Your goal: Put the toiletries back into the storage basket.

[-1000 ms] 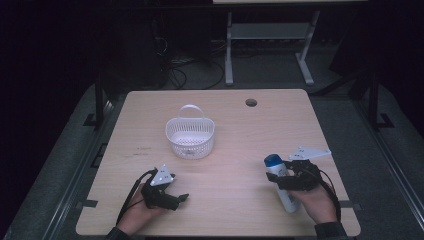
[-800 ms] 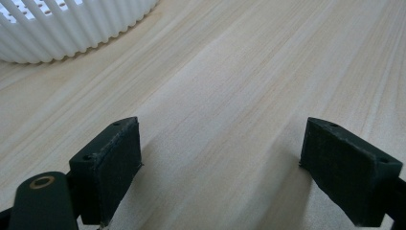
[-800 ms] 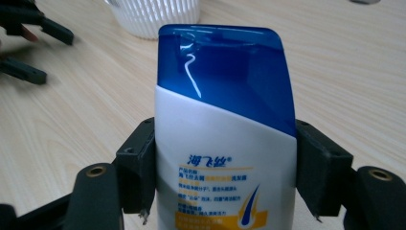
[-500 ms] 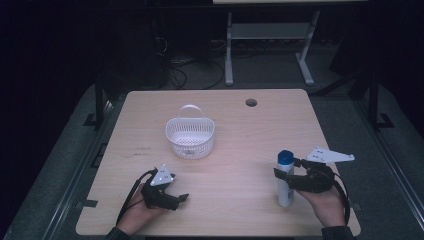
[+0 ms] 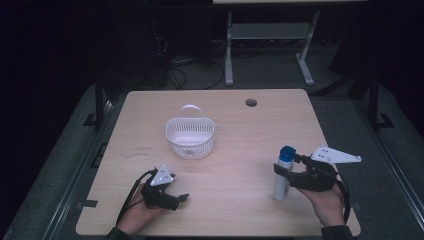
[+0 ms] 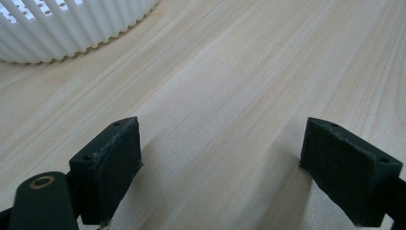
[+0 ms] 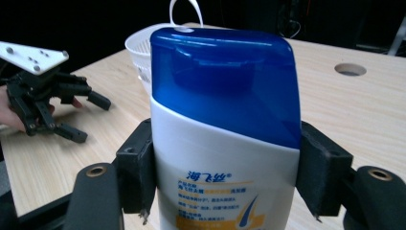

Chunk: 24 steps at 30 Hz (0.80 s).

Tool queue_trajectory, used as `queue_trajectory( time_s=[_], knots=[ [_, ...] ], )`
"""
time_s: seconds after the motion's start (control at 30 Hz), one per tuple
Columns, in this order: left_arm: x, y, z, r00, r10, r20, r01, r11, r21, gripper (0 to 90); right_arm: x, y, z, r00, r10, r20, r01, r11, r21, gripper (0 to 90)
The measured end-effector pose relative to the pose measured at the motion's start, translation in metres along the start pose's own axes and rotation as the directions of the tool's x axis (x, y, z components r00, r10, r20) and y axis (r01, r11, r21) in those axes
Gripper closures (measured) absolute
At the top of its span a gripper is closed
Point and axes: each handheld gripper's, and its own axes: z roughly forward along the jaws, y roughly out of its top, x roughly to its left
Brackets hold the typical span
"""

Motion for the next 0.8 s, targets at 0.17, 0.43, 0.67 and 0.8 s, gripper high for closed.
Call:
queue_trajectory(
  time_s=[0.17, 0.43, 0.67, 0.8],
  knots=[
    [0.0, 0.0, 0.0, 1.0, -0.001, 0.001, 0.001, 1.0, 0.0, 12.8, 0.001, 0.006, 0.0, 0.9999, -0.011, 0.003, 0.011, 1.0, -0.014, 33.1],
    [0.0, 0.0, 0.0, 1.0, 0.002, 0.0, -0.002, 1.0, 0.004, 12.8, 0.003, 0.014, 0.004, 0.9996, -0.028, 0.006, 0.028, 0.999, -0.022, 33.2],
    [0.0, 0.0, 0.0, 1.0, 0.005, 0.0, -0.005, 1.0, 0.006, 12.8, 0.004, 0.024, 0.008, 0.9995, -0.033, 0.001, 0.033, 0.999, -0.039, 33.1],
    [0.0, 0.0, 0.0, 1.0, 0.006, -0.001, -0.006, 1.0, 0.006, 12.8, 0.005, 0.03, 0.011, 0.9989, -0.046, -0.003, 0.046, 0.998, -0.044, 33.2]
  ],
)
